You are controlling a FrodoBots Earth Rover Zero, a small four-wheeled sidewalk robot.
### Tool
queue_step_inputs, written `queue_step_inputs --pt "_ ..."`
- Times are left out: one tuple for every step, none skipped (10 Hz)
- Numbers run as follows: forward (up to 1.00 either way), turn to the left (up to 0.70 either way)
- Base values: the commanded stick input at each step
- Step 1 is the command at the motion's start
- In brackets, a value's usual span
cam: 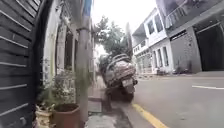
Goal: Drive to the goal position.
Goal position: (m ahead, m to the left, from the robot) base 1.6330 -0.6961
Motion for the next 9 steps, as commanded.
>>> queue_step_inputs --pt "0.0 -0.04" --pt "0.0 -0.53" --pt "0.0 -0.7" --pt "0.0 -0.7" --pt "0.0 -0.7" --pt "0.0 -0.7" --pt "0.0 -0.7" --pt "0.0 -0.7" --pt "0.0 -0.7"
